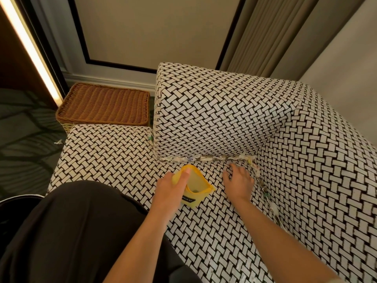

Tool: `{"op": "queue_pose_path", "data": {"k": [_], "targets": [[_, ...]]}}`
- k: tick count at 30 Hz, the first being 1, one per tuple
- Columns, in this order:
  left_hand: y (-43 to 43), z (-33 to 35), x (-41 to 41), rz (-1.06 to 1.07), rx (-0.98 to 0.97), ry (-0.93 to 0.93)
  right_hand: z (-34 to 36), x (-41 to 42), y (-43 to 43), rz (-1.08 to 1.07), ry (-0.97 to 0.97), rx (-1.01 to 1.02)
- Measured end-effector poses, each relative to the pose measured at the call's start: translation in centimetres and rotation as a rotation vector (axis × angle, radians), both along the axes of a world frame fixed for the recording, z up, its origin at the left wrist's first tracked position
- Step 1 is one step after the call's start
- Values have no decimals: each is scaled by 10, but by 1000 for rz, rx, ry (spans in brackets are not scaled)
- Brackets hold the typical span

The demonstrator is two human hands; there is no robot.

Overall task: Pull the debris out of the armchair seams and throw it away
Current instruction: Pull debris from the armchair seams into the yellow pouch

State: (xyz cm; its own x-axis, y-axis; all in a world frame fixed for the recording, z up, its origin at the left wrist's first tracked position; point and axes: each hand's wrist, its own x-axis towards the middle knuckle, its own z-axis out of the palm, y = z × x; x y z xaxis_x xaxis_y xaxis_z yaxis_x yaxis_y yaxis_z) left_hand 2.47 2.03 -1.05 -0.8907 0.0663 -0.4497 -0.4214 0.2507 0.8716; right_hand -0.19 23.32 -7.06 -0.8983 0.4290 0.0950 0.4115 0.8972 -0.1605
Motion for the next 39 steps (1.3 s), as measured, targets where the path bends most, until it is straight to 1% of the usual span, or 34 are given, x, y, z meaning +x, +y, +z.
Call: {"op": "queue_pose_path", "data": {"k": [4,9,16,21,23,32,36,39], "targets": [[-1,-5,-1,-48,-40,3,2,-17,5,-6,-21,-17],[0,-2,1,-51,-49,-30,7,-37,15,-14,-132,-2],[1,-4,-1,-43,-47,-33,12,-57,28,-22,-279,-124],[2,-5,-2,-37,-34,-26,12,-56,27,-37,-239,-85],[2,-5,-3,-38,-32,-21,14,-56,28,-24,-257,-93],[2,-7,-4,-52,-39,-12,31,-66,33,59,-486,-157],[3,-2,-2,-40,-14,-6,47,-71,34,126,-661,-219],[3,1,-1,-42,-5,1,54,-71,30,147,-680,-235]]}}
